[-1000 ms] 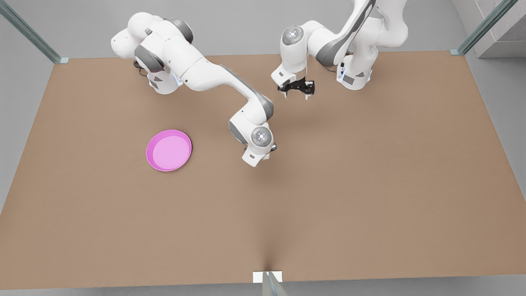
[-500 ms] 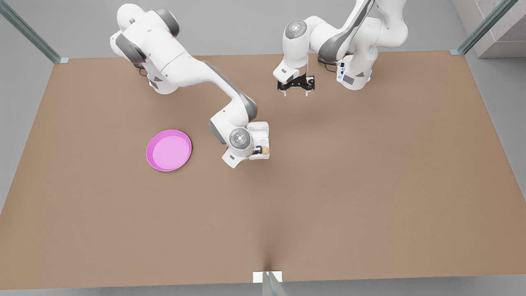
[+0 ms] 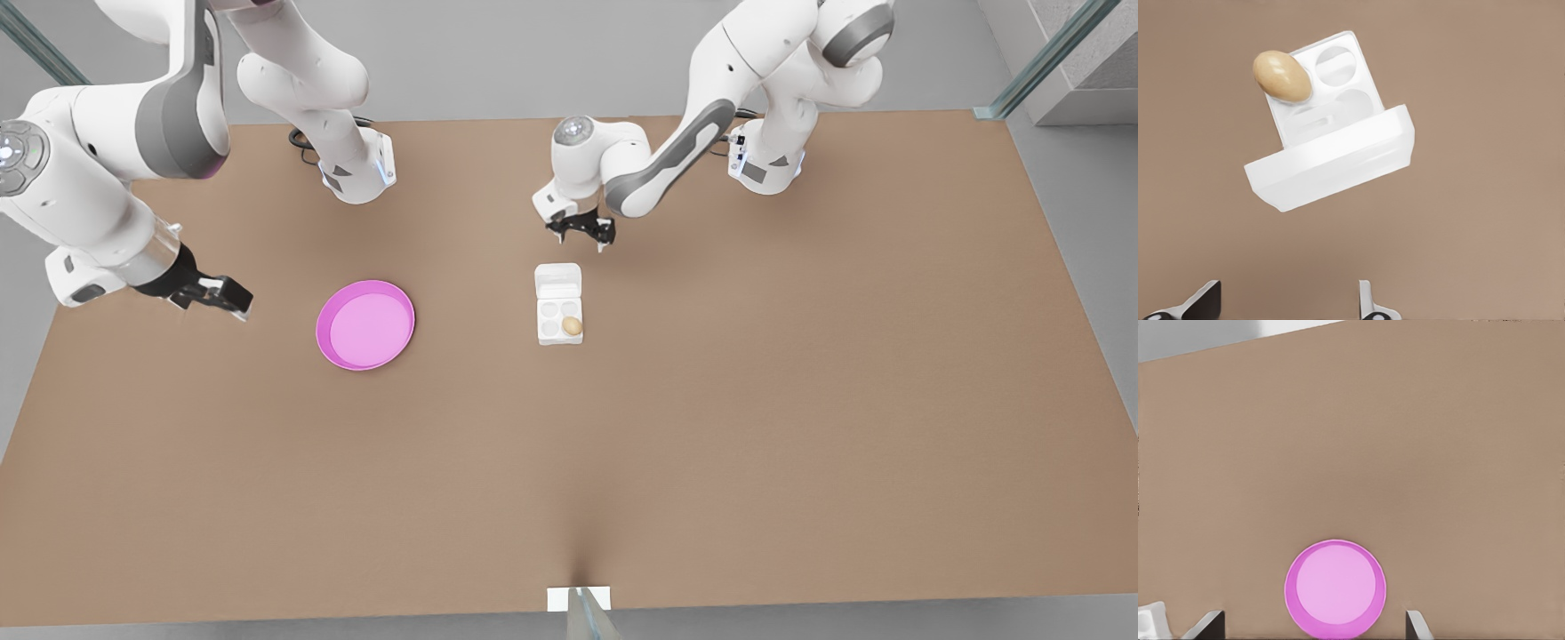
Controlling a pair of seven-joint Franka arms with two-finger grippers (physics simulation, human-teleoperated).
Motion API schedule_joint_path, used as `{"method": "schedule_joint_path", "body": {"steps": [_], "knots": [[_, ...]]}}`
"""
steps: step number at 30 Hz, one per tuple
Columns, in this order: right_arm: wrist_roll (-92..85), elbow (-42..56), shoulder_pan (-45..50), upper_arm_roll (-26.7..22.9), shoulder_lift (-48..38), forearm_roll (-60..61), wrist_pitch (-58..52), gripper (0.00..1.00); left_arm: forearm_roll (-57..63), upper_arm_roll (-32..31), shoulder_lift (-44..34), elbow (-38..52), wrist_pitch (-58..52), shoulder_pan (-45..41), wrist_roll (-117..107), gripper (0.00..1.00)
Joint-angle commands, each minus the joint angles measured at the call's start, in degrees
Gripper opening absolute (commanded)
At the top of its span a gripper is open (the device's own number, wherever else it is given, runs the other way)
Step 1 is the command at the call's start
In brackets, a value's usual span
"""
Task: Pack egg into the box and close the box lid
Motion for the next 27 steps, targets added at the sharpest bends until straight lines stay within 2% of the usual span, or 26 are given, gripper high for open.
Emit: {"method": "schedule_joint_path", "body": {"steps": [1, 3, 4, 12, 20, 23, 25, 27], "knots": [[-16.6, -0.2, 0.2, 0.4, -0.2, 0.0, -1.3, 1.00, 8.6, 1.3, 2.6, 0.9, 3.9, 0.3, -26.7, 1.00], [-16.4, 0.0, 0.8, 0.4, -0.2, 0.0, -1.2, 1.00, 11.9, 2.2, 6.3, 3.1, 4.0, 0.8, -26.7, 1.00], [-16.4, 0.1, 0.8, 0.5, -0.2, 0.0, -1.2, 1.00, 13.3, 3.9, 6.8, 4.1, 4.0, 0.4, -26.7, 1.00], [-16.3, -0.2, 0.8, 1.2, -0.1, -0.1, -1.1, 1.00, 13.4, 5.7, 10.4, 12.5, 3.4, 2.9, -23.1, 1.00], [-16.2, 0.1, -0.3, 0.8, 1.1, -0.6, -0.8, 1.00, 13.2, 6.5, 11.2, 14.7, 1.8, 6.5, -17.0, 1.00], [-16.2, 0.1, 0.2, 1.1, 2.2, -0.6, 0.9, 1.00, 2.0, 5.7, 10.1, 30.1, -18.9, 17.5, 8.0, 1.00], [-15.2, 0.5, 0.3, 1.2, 4.0, -4.5, 1.0, 1.00, 2.0, 5.8, 9.0, 45.2, -35.5, 26.2, 24.8, 1.00], [-16.0, 0.5, -1.4, 1.0, 3.8, -4.0, -1.4, 1.00, 0.5, 5.8, 8.1, 49.8, -39.6, 30.8, 29.1, 1.00]]}}
